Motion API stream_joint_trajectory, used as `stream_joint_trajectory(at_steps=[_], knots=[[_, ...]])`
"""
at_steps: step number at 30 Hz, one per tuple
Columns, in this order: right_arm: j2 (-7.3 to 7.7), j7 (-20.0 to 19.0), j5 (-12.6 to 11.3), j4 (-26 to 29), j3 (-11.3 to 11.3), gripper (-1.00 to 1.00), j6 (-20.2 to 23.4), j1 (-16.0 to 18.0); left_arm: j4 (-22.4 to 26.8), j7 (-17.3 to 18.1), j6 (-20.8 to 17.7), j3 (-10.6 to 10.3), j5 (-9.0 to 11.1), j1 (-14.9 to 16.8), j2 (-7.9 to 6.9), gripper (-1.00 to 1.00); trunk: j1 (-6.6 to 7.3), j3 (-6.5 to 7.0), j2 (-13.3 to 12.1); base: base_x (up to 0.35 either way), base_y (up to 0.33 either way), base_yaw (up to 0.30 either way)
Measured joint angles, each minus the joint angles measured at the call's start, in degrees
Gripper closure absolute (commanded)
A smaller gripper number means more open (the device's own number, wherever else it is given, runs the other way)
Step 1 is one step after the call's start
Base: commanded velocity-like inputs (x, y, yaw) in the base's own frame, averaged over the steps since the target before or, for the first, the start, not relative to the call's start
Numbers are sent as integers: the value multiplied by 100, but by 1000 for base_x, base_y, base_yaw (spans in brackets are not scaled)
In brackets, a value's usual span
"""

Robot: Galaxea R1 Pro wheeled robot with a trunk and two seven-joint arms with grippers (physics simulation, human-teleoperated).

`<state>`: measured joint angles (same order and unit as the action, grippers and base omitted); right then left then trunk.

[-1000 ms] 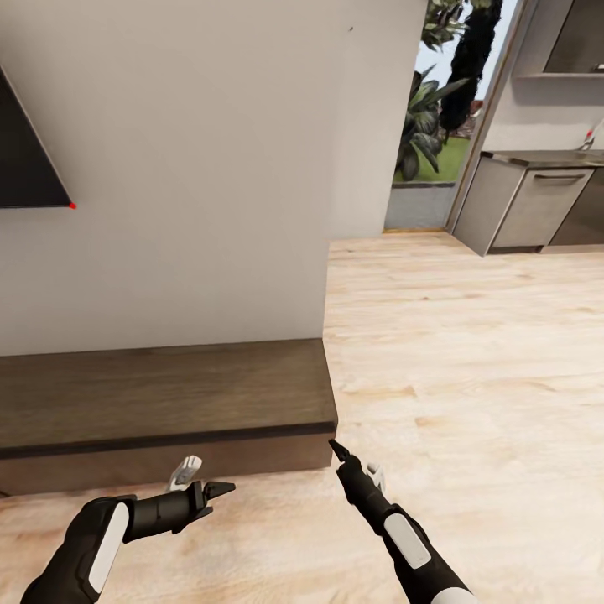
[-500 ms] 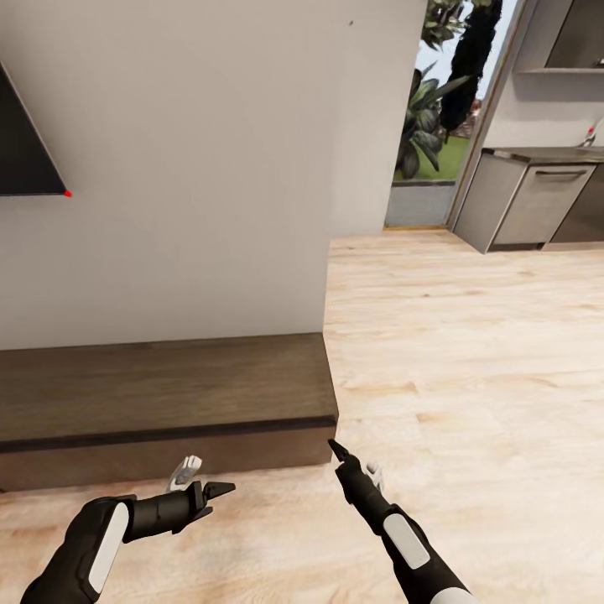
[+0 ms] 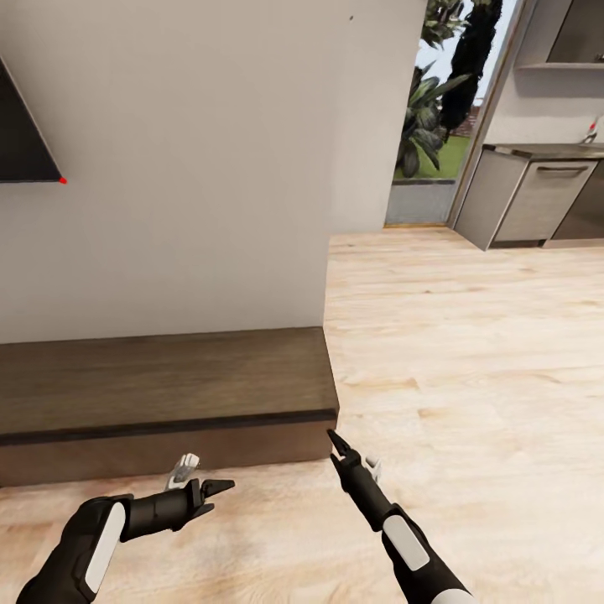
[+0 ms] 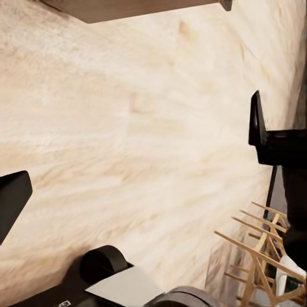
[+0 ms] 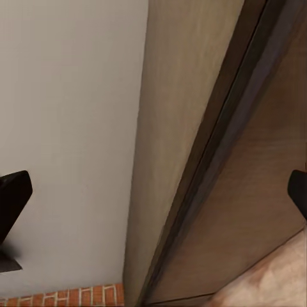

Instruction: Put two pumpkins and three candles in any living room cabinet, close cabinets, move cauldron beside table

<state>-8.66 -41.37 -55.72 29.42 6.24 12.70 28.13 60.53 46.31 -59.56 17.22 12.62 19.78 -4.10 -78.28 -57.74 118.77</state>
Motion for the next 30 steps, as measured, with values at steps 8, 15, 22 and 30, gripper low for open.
stream_joint_trajectory(at_steps=[8, 15, 22, 30], knots=[[-21, -2, -1, -5, 3, -100, -155, 0, 1, 1617, -12, -25, -13, 0, -550, -100, -176, -144, 321, 0, 0, 0], [-38, -7, -43, -6, 24, -100, -140, 0, -12, 2191, -11, -58, -24, 0, -600, -100, -330, -269, 602, 0, 0, 0], [-43, -29, -58, -6, 26, -100, -120, 0, -14, 2222, -11, -54, -23, 0, -601, -100, -483, -395, 882, 0, 0, 0], [-53, -15, -61, -24, 26, -100, -110, 0, -15, 2225, -2, -46, -19, 0, -601, -100, -659, -539, 1203, 0, 0, 0]])
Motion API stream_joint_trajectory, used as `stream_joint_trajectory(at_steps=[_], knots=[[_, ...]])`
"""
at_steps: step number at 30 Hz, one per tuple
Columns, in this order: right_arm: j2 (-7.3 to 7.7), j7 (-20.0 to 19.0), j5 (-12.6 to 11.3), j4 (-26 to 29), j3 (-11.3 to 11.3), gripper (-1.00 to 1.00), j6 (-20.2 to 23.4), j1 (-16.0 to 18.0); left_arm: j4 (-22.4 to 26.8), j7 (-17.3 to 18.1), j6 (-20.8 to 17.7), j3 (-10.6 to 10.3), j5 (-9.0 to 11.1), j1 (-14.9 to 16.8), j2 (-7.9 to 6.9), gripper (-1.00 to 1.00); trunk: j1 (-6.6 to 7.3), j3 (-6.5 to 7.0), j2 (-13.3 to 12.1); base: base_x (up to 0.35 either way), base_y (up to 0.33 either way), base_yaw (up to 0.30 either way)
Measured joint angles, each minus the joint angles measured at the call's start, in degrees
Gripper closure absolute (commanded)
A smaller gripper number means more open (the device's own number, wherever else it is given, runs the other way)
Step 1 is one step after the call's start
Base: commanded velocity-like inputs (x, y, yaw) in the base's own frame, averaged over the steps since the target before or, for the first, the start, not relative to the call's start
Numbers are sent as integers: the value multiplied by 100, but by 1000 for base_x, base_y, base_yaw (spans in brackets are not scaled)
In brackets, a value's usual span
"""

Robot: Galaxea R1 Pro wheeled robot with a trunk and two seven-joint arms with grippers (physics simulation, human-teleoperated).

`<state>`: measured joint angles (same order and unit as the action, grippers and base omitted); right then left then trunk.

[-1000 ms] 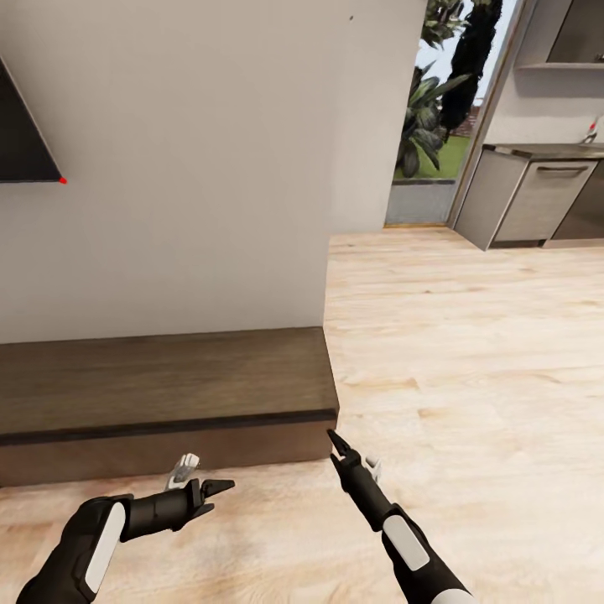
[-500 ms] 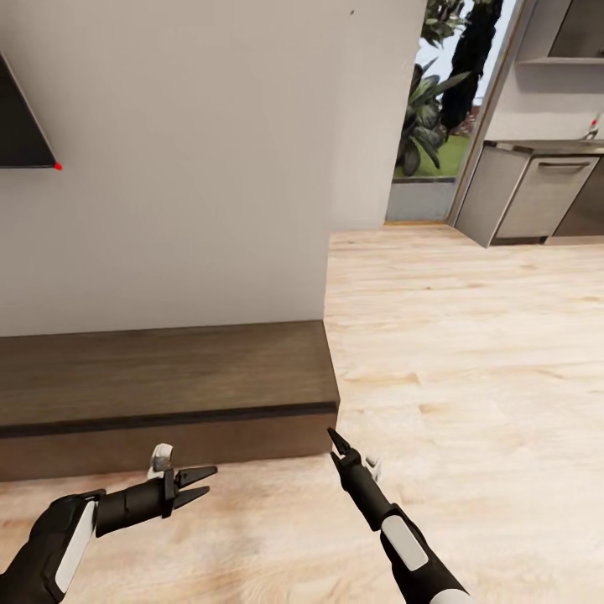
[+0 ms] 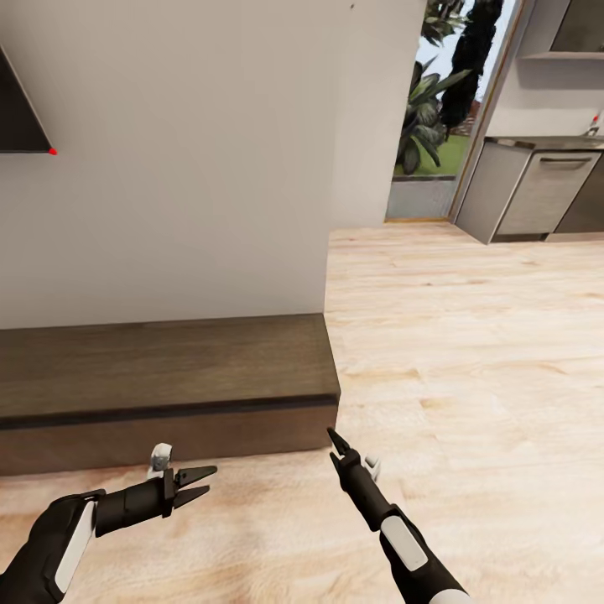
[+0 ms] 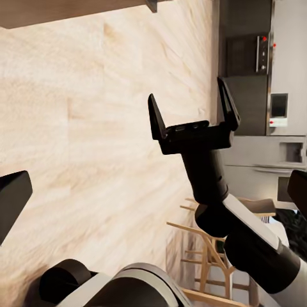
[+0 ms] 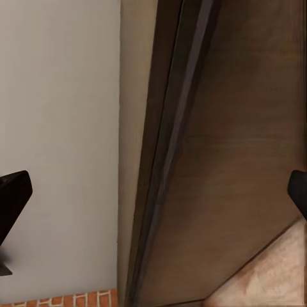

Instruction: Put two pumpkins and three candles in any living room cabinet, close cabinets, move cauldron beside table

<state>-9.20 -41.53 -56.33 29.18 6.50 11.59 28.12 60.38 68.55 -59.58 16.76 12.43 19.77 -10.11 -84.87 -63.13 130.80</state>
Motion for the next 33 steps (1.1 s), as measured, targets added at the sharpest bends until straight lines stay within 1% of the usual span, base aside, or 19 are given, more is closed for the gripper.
stream_joint_trajectory(at_steps=[23, 33], knots=[[1, 4, 0, -27, 9, -100, 18, 0, 0, 0, 0, 3, -14, 0, 0, -100, -505, -413, 922, 0, 0, 0], [5, -7, -1, -26, 16, -100, 11, 0, 2, 0, 5, 14, -4, 0, 0, -100, -506, -413, 924, 13, 0, 0]])
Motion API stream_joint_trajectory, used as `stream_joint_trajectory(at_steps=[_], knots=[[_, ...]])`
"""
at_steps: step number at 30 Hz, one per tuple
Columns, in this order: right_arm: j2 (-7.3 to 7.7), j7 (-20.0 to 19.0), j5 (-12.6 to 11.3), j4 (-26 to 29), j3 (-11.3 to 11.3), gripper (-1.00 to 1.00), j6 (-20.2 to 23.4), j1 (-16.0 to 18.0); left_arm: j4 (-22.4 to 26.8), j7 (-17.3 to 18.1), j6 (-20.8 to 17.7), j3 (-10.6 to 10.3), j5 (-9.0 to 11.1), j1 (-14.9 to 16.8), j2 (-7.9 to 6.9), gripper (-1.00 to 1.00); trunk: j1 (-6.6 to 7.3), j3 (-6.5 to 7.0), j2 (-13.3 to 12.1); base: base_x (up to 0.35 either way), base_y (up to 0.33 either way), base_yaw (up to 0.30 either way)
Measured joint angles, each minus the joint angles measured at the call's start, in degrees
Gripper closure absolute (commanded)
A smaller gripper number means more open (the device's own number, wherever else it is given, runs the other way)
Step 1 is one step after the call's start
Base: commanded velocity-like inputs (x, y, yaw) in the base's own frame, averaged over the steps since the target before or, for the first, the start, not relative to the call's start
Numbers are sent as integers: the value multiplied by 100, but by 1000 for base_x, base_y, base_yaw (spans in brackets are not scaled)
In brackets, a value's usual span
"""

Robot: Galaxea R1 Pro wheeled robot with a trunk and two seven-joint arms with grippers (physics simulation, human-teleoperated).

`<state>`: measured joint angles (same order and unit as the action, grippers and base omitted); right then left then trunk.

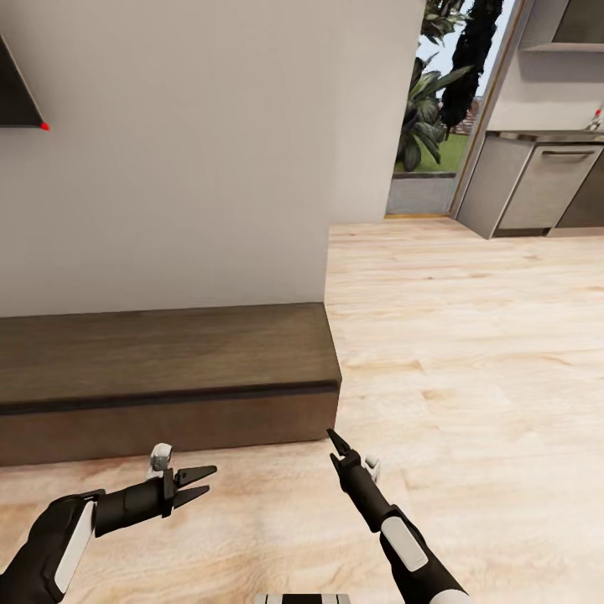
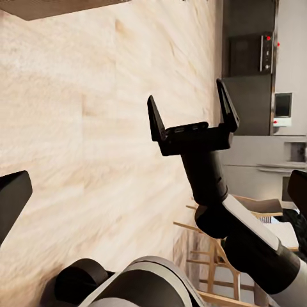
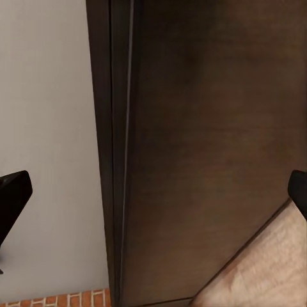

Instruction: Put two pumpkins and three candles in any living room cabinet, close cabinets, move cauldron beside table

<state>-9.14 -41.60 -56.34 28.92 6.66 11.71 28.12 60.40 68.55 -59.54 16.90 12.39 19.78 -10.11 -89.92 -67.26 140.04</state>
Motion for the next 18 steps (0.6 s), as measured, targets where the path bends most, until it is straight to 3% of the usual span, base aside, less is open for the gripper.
stream_joint_trajectory(at_steps=[12, 18], knots=[[-7, -16, 0, 0, -5, -100, -23, 0, 12, 0, 13, 6, -6, 0, 0, -100, 0, 0, 0, 227, 0, 0], [1, -11, 0, 0, -6, -100, -9, 0, 13, 0, 13, -15, -9, 0, 4, -100, 0, 0, 0, 81, 0, 0]])
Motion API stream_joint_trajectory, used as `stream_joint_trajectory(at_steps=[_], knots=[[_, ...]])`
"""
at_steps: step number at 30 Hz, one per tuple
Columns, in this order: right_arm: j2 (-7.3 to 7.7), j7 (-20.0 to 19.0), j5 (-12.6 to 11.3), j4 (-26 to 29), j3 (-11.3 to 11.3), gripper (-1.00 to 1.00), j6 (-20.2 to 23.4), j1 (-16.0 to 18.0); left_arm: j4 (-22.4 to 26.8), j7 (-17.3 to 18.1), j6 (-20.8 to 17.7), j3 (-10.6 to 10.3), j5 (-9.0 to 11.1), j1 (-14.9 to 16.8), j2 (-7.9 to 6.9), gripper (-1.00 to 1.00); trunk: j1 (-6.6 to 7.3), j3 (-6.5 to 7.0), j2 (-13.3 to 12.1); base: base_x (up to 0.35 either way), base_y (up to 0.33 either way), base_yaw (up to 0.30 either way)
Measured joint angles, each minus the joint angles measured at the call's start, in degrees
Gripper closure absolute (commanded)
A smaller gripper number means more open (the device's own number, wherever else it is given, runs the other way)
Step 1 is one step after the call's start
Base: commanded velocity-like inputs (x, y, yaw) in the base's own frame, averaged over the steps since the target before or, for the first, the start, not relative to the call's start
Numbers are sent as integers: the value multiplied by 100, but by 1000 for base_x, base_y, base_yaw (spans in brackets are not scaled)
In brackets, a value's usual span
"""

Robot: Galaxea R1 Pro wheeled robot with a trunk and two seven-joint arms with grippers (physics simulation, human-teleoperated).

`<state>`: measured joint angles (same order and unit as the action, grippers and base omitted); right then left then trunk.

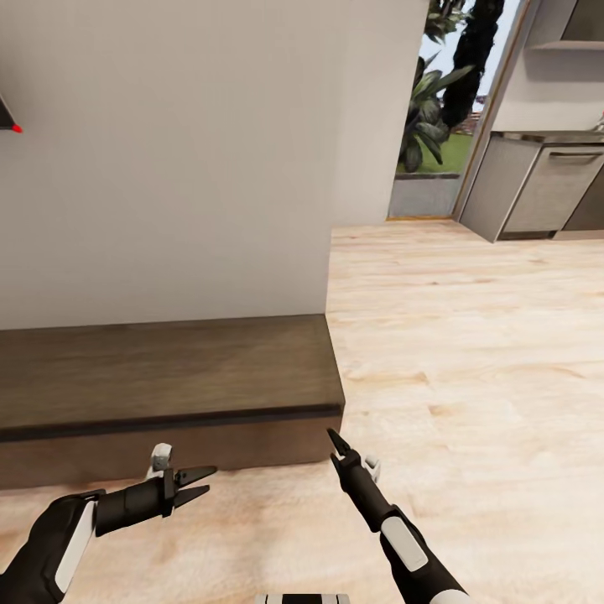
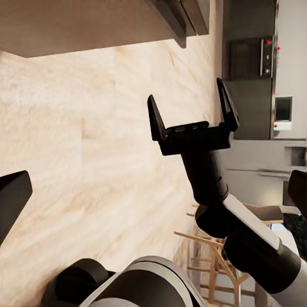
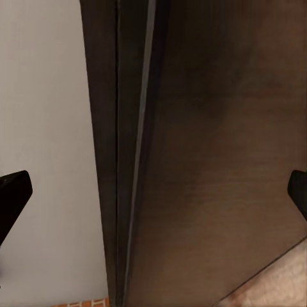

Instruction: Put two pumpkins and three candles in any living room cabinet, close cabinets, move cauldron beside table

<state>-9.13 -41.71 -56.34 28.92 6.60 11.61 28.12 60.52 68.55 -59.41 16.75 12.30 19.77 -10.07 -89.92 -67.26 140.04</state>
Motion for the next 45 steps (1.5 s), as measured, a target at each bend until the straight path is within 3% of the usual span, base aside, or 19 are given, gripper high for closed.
stream_joint_trajectory(at_steps=[20, 45], knots=[[-1, 22, 1, 0, 0, -100, 7, 0, -3, 0, 17, -5, 0, 0, 13, -100, 0, 0, 0, 128, 0, 0], [5, -48, 69, 4, -52, -100, -37, 0, -161, 0, 1, -33, -33, -149, 24, -100, -87, -71, 159, 5, 0, 0]])
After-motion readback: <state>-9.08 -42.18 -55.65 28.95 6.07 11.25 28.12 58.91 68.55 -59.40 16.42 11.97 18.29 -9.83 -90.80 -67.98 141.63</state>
